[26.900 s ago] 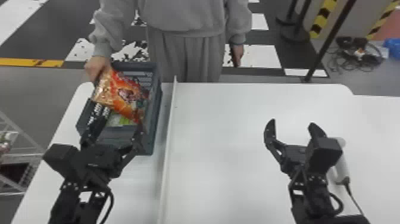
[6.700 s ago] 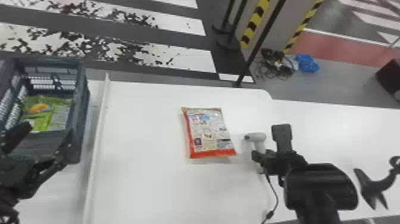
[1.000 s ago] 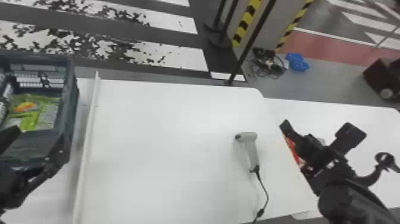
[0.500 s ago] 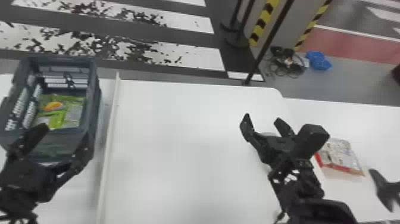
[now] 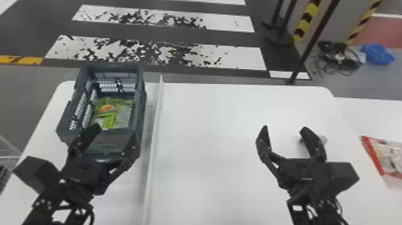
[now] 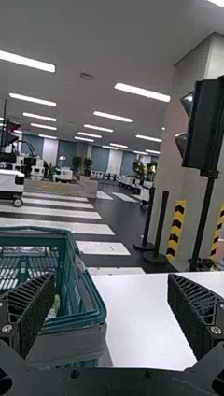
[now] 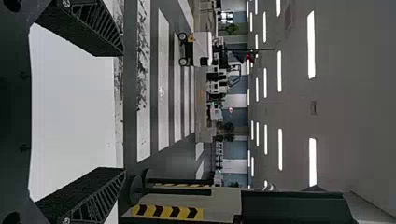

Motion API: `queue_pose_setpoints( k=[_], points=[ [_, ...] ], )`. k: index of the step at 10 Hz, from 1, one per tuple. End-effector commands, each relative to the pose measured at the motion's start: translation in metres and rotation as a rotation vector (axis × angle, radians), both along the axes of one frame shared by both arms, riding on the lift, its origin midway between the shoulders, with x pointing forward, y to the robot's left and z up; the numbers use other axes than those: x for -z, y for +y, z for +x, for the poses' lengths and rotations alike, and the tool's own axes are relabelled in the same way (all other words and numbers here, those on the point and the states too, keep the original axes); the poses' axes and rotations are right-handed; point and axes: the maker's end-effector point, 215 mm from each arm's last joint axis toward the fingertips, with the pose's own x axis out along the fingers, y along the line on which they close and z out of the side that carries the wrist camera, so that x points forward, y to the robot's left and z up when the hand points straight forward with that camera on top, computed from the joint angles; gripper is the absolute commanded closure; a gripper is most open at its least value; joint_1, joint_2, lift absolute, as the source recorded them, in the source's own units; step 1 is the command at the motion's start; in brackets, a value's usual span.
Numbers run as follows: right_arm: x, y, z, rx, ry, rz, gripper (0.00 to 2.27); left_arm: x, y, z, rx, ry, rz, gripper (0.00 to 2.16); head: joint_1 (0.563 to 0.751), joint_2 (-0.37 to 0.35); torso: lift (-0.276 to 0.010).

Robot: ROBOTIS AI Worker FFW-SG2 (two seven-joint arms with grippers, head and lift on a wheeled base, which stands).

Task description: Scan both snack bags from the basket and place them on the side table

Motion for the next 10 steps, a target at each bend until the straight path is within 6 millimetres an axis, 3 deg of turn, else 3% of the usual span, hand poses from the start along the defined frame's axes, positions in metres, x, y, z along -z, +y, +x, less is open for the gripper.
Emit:
queue_pose_setpoints(
  k=[1, 4, 5, 8, 10],
  points=[
    [0.006, 0.008, -0.01, -0.007, -0.012, -0.002, 0.04, -0.004, 0.004, -0.001, -0.008, -0.007, 0.012, 0.1, 0.695, -0.057, -0.075],
    [0.019, 0.016, -0.018, -0.017, 0.013, 0.0, 0.05, -0.031, 0.034, 0.007, -0.048, -0.026, 0.056, 0.1, 0.695, -0.026, -0.075],
    [0.022, 0.021, -0.019, -0.025, 0.02, 0.006, 0.05, -0.038, 0.05, 0.016, -0.063, 0.007, 0.082, 0.09, 0.695, -0.007, -0.075],
    [0.027, 0.025, -0.02, -0.032, 0.029, 0.007, 0.05, -0.033, 0.098, 0.054, -0.082, 0.173, 0.144, 0.09, 0.695, 0.061, -0.075],
    [0.03, 0.025, -0.021, -0.032, 0.037, 0.007, 0.05, -0.044, 0.115, 0.083, -0.068, 0.193, 0.232, 0.09, 0.695, 0.107, -0.075]
  ],
)
